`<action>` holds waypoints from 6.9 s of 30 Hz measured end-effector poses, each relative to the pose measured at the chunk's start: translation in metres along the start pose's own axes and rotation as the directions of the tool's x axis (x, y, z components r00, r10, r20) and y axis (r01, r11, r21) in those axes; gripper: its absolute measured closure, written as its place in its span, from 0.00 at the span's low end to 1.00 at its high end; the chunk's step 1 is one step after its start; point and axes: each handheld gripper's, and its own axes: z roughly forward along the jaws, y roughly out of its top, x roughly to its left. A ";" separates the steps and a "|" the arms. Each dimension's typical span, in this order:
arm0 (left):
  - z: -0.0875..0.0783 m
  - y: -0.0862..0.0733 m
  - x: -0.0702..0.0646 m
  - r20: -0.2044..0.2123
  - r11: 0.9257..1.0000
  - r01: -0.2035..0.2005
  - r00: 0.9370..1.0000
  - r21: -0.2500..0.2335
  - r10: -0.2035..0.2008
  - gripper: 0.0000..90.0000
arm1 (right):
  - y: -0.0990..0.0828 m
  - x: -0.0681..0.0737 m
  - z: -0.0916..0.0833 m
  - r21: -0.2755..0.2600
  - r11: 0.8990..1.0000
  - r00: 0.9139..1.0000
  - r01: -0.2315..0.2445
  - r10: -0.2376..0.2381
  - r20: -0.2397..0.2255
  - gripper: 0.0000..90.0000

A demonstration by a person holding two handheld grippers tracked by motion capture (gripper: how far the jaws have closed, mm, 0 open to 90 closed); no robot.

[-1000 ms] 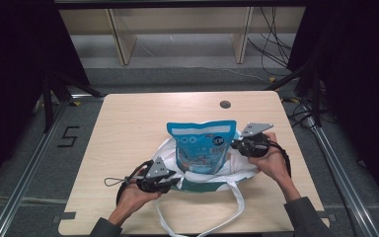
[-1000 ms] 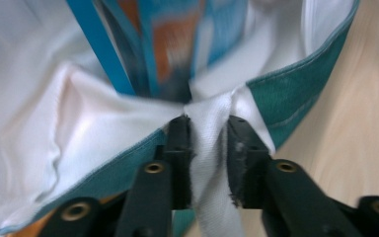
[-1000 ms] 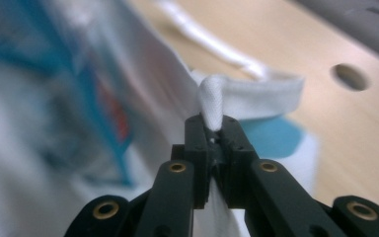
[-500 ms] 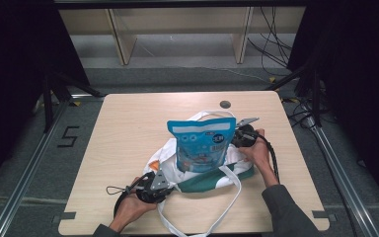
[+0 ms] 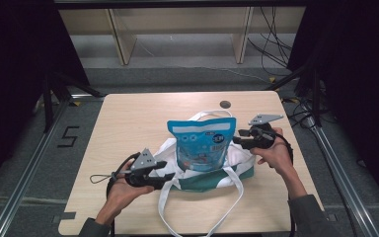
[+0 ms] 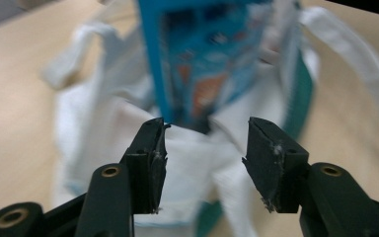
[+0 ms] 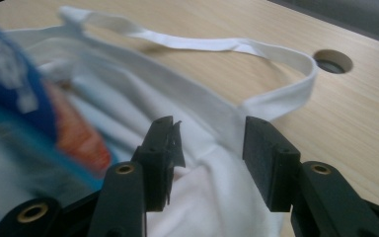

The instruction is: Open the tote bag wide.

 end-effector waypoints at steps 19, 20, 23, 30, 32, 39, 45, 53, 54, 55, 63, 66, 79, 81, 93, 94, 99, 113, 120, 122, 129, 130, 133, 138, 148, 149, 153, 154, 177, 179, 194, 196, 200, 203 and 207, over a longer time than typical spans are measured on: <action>0.072 0.012 0.083 -0.156 0.995 0.071 0.986 0.065 -0.061 0.85 | -0.035 0.063 -0.011 0.098 0.963 0.939 0.253 -0.220 -0.263 0.68; 0.075 0.012 0.085 -0.162 0.995 0.068 0.985 0.076 -0.055 0.88 | -0.039 0.063 -0.006 0.118 0.950 0.933 0.288 -0.250 -0.260 0.75; 0.081 0.009 0.096 -0.172 0.991 0.082 0.983 0.104 -0.063 0.93 | -0.046 0.064 -0.007 0.159 0.945 0.935 0.286 -0.239 -0.261 0.84; 0.103 -0.014 0.104 -0.182 0.973 0.173 0.973 0.152 -0.145 0.94 | -0.077 0.074 -0.001 0.183 0.945 0.946 0.271 -0.227 -0.231 0.89; 0.102 -0.014 0.105 -0.182 0.972 0.179 0.972 0.151 -0.151 0.93 | -0.080 0.073 0.000 0.176 0.954 0.953 0.243 -0.201 -0.227 0.89; 0.071 0.009 0.081 -0.196 0.984 0.167 0.969 0.057 -0.153 0.68 | -0.069 0.073 -0.011 0.153 0.971 0.959 0.182 -0.141 -0.247 0.62; 0.028 0.017 0.045 -0.104 0.991 0.122 0.986 -0.046 -0.126 0.68 | -0.046 0.056 -0.042 -0.004 0.998 0.979 0.065 -0.065 -0.192 0.54; 0.024 -0.002 0.014 -0.066 0.990 0.142 0.988 -0.012 -0.142 0.74 | -0.039 0.024 -0.050 -0.015 1.000 0.998 -0.003 0.004 0.065 0.50; 0.025 -0.004 0.014 -0.062 0.992 0.128 0.990 -0.006 -0.128 0.74 | -0.040 0.020 -0.045 -0.003 1.000 0.996 -0.017 0.017 0.084 0.50; 0.025 -0.006 0.012 -0.069 0.993 0.119 0.991 0.009 -0.118 0.74 | -0.041 0.018 -0.041 -0.003 1.000 0.996 -0.010 0.011 0.090 0.51; 0.034 -0.043 0.000 -0.066 0.989 0.047 0.997 0.142 -0.038 0.97 | -0.058 -0.003 -0.014 0.079 0.994 0.983 0.071 -0.084 0.162 0.96; 0.041 -0.058 -0.002 -0.057 0.981 0.016 0.998 0.193 -0.005 0.99 | -0.073 -0.007 0.001 0.161 0.986 0.985 0.036 -0.063 0.161 0.96; 0.024 -0.041 -0.003 -0.119 0.995 0.042 0.992 0.090 -0.031 0.89 | -0.048 0.005 -0.037 -0.031 0.999 0.988 -0.010 0.014 0.156 0.68; 0.023 -0.040 -0.002 -0.119 0.996 0.030 0.993 0.087 -0.019 0.90 | -0.044 0.017 -0.045 -0.057 0.998 0.994 0.011 -0.005 0.105 0.72; 0.050 -0.052 -0.006 -0.095 0.989 0.001 0.995 0.149 0.013 0.96 | -0.069 0.047 -0.013 0.163 0.977 0.991 0.135 -0.132 -0.031 0.94; 0.052 -0.052 -0.007 -0.103 0.989 0.019 0.995 0.144 -0.004 0.96 | -0.071 0.047 -0.009 0.189 0.972 0.990 0.139 -0.134 -0.040 0.94; 0.056 -0.052 -0.007 -0.104 0.988 0.005 0.994 0.157 0.012 0.96 | -0.076 0.048 0.007 0.214 0.967 0.991 0.137 -0.132 -0.037 0.95; 0.076 -0.044 0.021 -0.151 0.988 0.039 0.988 0.150 -0.016 0.99 | -0.066 0.037 0.029 0.210 0.970 0.992 0.127 -0.129 -0.003 0.95; 0.087 -0.038 0.048 -0.183 0.987 0.062 0.983 0.147 -0.034 0.98 | -0.050 0.021 0.050 0.199 0.975 0.994 0.100 -0.107 0.026 0.95; 0.090 -0.036 0.053 -0.200 0.987 0.049 0.980 0.155 -0.017 0.98 | -0.045 0.018 0.056 0.194 0.977 0.994 0.091 -0.100 0.042 0.95; 0.093 -0.035 0.063 -0.213 0.987 0.056 0.977 0.151 -0.023 0.98 | -0.039 0.013 0.065 0.182 0.979 0.993 0.091 -0.103 0.061 0.95; 0.093 -0.035 0.064 -0.212 0.987 0.055 0.977 0.151 -0.022 0.98 | -0.038 0.013 0.067 0.179 0.981 0.994 0.077 -0.089 0.057 0.95; 0.095 -0.034 0.067 -0.216 0.987 0.053 0.976 0.155 -0.018 0.98 | -0.036 0.010 0.068 0.194 0.979 0.996 0.060 -0.072 0.055 0.94; 0.097 -0.032 0.069 -0.225 0.986 0.061 0.974 0.157 -0.024 0.97 | -0.033 0.006 0.074 0.174 0.983 0.995 0.064 -0.075 0.060 0.93; 0.092 -0.030 0.069 -0.236 0.986 0.081 0.971 0.144 -0.046 0.91 | -0.032 0.004 0.066 0.155 0.988 0.998 0.022 -0.031 0.055 0.90; 0.091 -0.030 0.070 -0.238 0.986 0.085 0.970 0.145 -0.049 0.89 | -0.031 0.001 0.065 0.145 0.988 0.997 0.045 -0.053 0.048 0.89; 0.087 -0.031 0.073 -0.230 0.986 0.113 0.970 0.125 -0.082 0.83 | -0.030 -0.001 0.060 0.111 0.994 0.999 0.015 -0.020 0.040 0.84; 0.085 -0.030 0.073 -0.236 0.986 0.112 0.969 0.124 -0.080 0.83 | -0.030 -0.001 0.060 0.111 0.994 0.999 0.015 -0.020 0.040 0.84; 0.036 -0.020 0.055 -0.161 0.979 0.199 0.966 -0.042 -0.203 0.52 | -0.028 -0.001 0.000 -0.016 0.998 0.996 -0.060 0.061 0.061 0.57; 0.033 -0.017 0.051 -0.146 0.978 0.202 0.967 -0.061 -0.209 0.51 | -0.028 0.001 -0.003 -0.025 0.998 0.997 -0.062 0.063 0.043 0.56; 0.020 -0.021 0.026 -0.105 0.979 0.193 0.974 -0.064 -0.199 0.46 | -0.033 0.011 -0.022 -0.038 0.998 0.997 -0.045 0.047 0.053 0.51; 0.020 -0.022 0.023 -0.104 0.981 0.184 0.976 -0.062 -0.190 0.45 | -0.036 0.012 -0.023 -0.036 0.997 0.995 -0.074 0.076 0.060 0.51; 0.019 -0.024 0.019 -0.095 0.982 0.182 0.978 -0.056 -0.187 0.43 | -0.040 0.010 -0.025 -0.036 0.997 0.996 -0.069 0.071 0.060 0.50; 0.017 -0.026 0.016 -0.090 0.983 0.177 0.979 -0.055 -0.181 0.42 | -0.043 0.009 -0.027 -0.032 0.997 0.996 -0.068 0.070 0.060 0.49; 0.015 -0.028 0.012 -0.092 0.983 0.178 0.979 -0.052 -0.183 0.41 | -0.045 0.012 -0.030 -0.028 0.997 0.995 -0.070 0.072 0.063 0.48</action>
